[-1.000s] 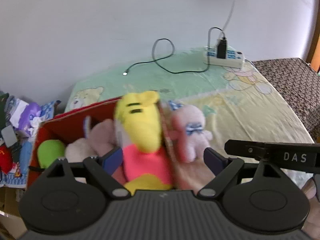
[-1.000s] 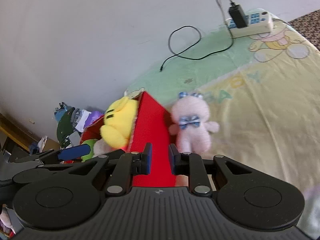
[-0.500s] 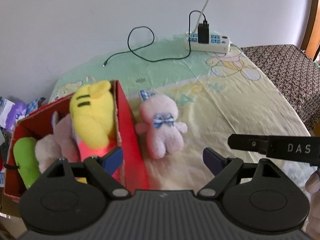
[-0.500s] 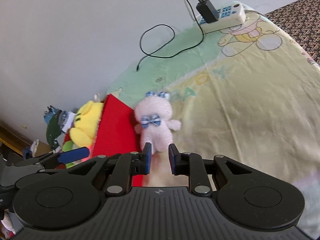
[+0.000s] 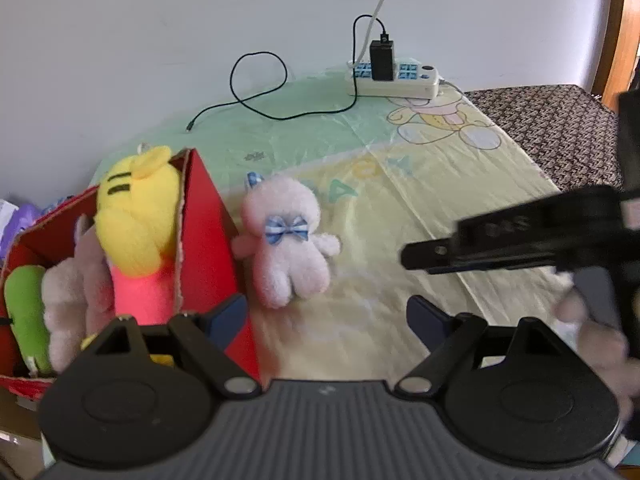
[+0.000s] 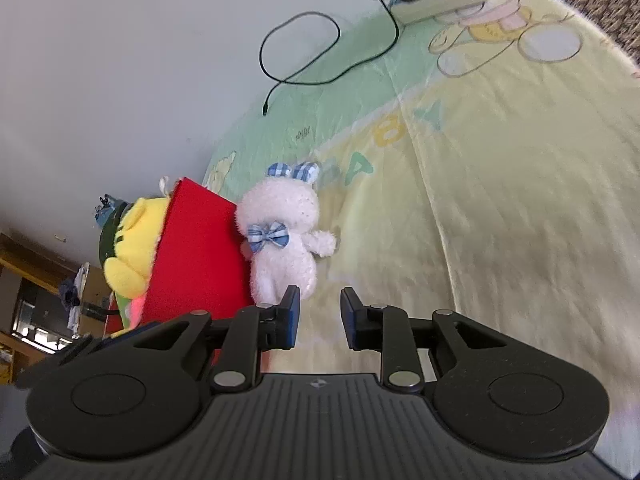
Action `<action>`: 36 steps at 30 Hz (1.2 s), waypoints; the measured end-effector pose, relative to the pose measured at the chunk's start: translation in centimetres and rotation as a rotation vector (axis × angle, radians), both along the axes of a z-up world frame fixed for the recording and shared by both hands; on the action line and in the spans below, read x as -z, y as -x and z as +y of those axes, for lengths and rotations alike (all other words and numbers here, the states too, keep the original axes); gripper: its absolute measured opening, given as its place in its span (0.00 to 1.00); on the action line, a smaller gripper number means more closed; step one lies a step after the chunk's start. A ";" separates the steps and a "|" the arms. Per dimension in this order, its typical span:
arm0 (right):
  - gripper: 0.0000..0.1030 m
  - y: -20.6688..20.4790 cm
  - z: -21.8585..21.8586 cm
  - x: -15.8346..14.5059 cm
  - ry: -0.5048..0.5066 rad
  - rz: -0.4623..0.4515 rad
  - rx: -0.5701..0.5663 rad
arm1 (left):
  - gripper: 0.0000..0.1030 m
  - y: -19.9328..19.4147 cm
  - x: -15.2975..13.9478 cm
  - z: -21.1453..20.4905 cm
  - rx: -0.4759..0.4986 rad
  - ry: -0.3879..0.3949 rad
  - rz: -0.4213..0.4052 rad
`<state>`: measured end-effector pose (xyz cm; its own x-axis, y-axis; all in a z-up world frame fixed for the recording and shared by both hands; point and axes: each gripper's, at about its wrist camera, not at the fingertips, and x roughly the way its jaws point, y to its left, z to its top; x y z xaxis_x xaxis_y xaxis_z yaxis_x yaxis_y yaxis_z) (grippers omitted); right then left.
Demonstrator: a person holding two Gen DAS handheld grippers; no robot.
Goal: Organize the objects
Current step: 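Withdraw the right tool and move it to the pink bear with blue bow, then close the right tool on the pink bear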
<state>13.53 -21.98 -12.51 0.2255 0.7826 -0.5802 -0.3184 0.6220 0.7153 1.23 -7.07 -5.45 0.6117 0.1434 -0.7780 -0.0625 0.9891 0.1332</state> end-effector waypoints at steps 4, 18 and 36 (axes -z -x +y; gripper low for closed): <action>0.26 -1.4 2.0 1.5 -0.025 0.030 -0.057 | 0.86 0.3 -0.1 -0.1 0.013 0.031 0.000; 0.28 -3.9 7.8 4.8 -0.080 0.091 -0.144 | 0.86 1.1 -0.3 1.0 0.001 0.115 0.020; 0.16 1.8 -1.9 3.0 -0.053 0.092 -0.122 | 0.85 2.1 -0.6 0.5 0.147 0.196 0.022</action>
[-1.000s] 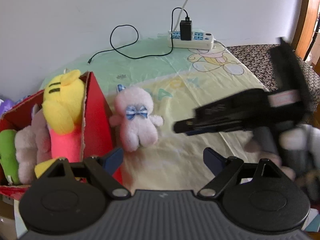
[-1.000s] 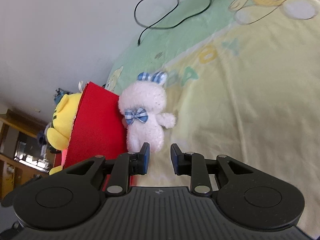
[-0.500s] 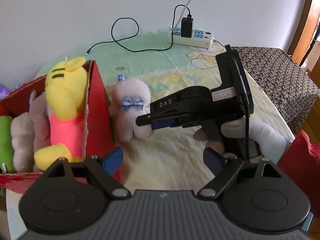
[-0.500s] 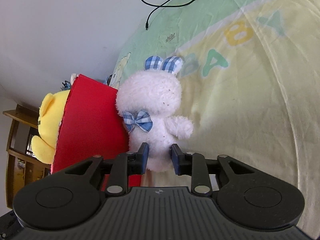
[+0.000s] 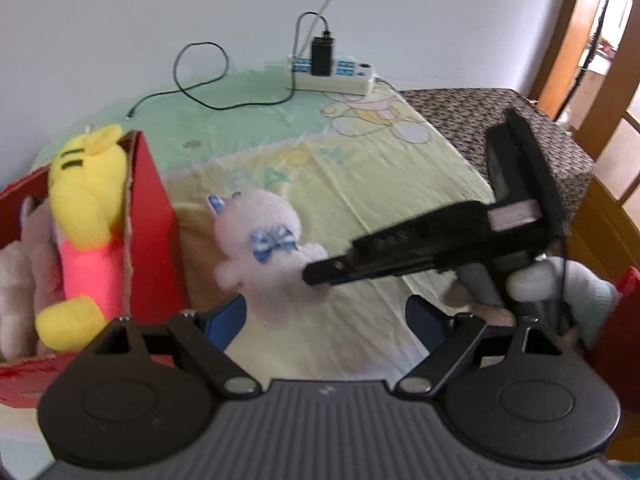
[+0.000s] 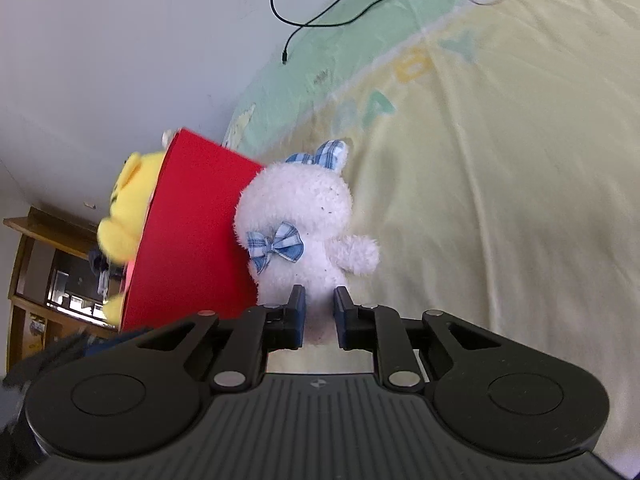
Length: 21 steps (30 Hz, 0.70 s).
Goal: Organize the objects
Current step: 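Close the right tool on the pink bear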
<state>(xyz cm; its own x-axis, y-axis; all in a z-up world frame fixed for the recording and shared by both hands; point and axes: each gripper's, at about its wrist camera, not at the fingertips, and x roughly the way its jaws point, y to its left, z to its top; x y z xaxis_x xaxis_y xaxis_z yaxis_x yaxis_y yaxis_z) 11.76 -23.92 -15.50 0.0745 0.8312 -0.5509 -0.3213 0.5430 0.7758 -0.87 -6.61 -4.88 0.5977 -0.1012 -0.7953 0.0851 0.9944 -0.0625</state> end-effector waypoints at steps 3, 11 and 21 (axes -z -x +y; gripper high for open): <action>0.16 1.7 -1.8 0.0 0.015 0.016 -0.001 | 0.83 0.7 0.3 -0.2 0.024 0.023 0.010; 0.19 4.5 -4.3 -0.3 0.021 0.044 0.017 | 0.81 1.8 1.8 -0.8 0.038 0.053 0.045; 0.26 1.0 -3.6 -0.4 -0.043 -0.009 0.071 | 0.80 -0.2 4.3 -0.8 -0.022 0.063 0.099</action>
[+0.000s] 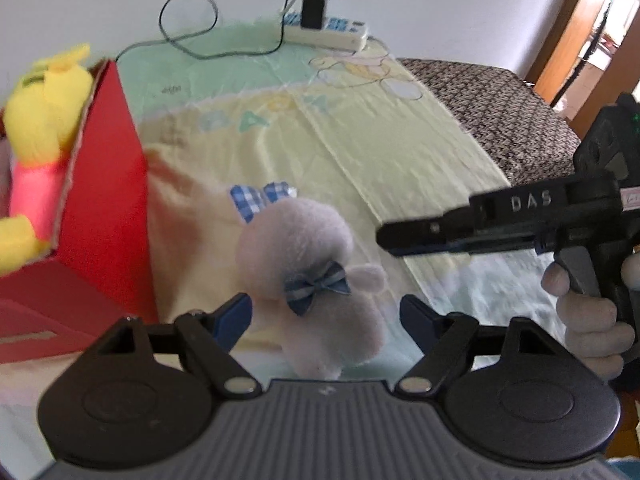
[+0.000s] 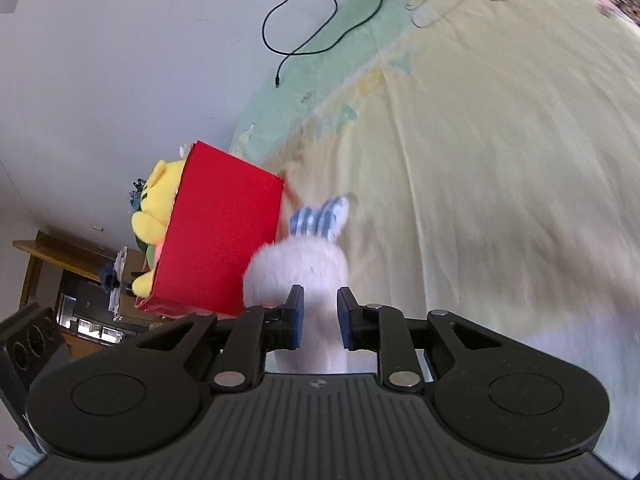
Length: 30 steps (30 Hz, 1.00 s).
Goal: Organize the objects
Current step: 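Close the right tool on the pink bear, then lift the pink bear with the right tool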
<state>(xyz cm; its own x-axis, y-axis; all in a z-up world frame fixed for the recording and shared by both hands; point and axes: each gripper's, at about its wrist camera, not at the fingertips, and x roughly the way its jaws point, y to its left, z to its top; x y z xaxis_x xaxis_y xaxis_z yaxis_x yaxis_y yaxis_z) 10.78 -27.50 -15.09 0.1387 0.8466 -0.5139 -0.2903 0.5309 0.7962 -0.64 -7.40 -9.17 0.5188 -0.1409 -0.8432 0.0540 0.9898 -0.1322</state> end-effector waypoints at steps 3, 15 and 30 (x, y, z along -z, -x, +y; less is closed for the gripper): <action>0.30 -0.7 1.2 1.1 -0.010 0.035 -0.025 | 0.80 -0.9 0.9 0.4 -0.025 0.012 0.028; 0.34 0.6 2.7 1.9 -0.139 0.162 -0.052 | 0.78 -1.2 2.1 1.1 -0.053 0.009 0.056; 0.34 7.5 -1.4 -5.0 -0.140 0.011 0.156 | 0.78 2.5 -2.5 -1.7 0.239 0.017 -0.102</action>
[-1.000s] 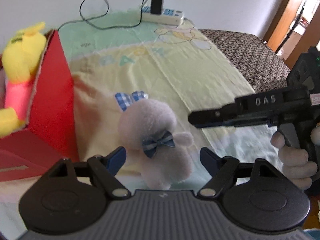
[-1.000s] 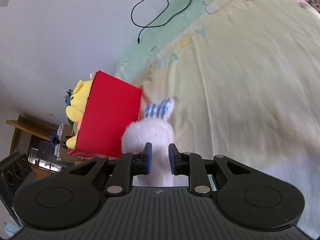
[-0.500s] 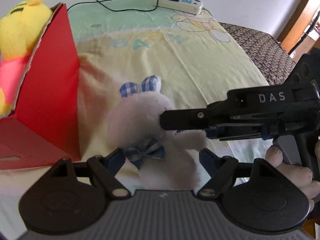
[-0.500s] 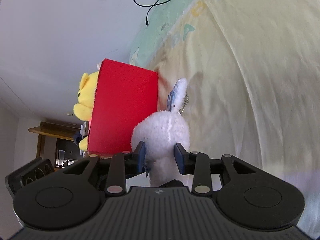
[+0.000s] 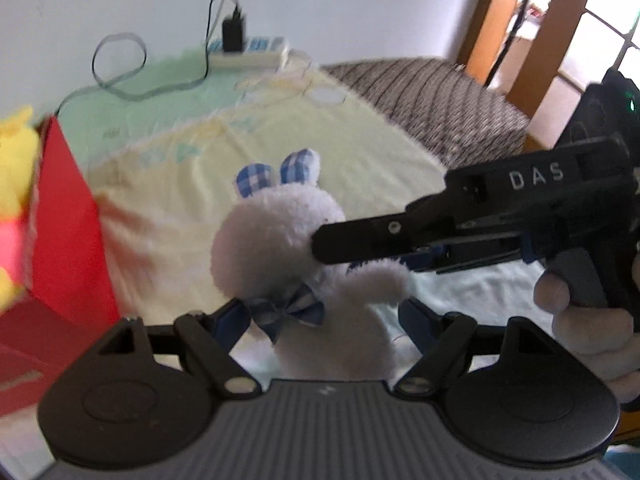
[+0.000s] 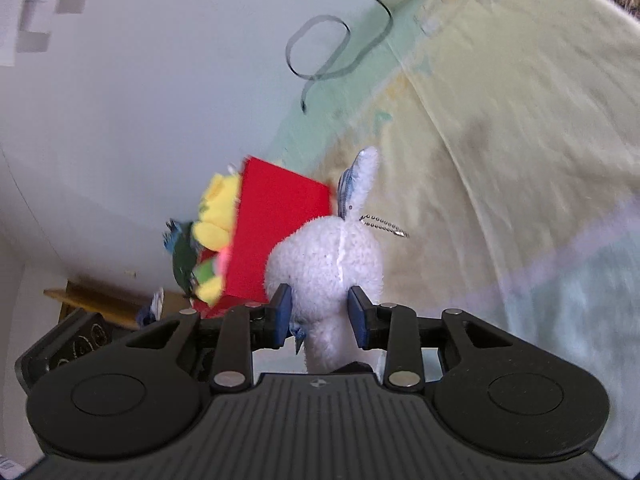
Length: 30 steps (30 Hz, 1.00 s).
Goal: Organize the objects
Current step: 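Lift the pink bear with the right tool, then carry the pink bear with the right tool over the red box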
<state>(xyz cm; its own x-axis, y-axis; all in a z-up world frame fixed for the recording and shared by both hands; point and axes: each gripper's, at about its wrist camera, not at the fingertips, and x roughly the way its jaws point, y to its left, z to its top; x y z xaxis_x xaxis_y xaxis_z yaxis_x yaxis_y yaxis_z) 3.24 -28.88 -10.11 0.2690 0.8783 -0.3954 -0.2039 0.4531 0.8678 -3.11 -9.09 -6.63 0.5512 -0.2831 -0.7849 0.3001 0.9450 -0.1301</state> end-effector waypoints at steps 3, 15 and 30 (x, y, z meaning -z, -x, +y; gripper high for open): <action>0.34 1.3 1.6 -2.2 -0.018 -0.056 0.005 | 0.78 1.0 -2.1 1.9 0.007 0.024 -0.064; 0.34 2.1 12.3 -8.8 -0.095 -0.269 -0.075 | 0.78 5.5 -9.4 13.3 -0.113 0.058 -0.296; 0.32 0.1 24.6 -7.4 -0.006 -0.269 -0.143 | 0.78 4.0 -7.4 25.1 -0.294 0.055 -0.272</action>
<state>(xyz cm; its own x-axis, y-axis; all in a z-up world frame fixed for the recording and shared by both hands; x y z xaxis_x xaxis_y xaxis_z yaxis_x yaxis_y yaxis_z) 3.15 -4.27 -2.67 0.2369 0.9169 -0.3212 -0.4876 0.3982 0.7770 -7.15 16.00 0.73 0.8005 -0.1203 -0.5871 0.0490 0.9895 -0.1361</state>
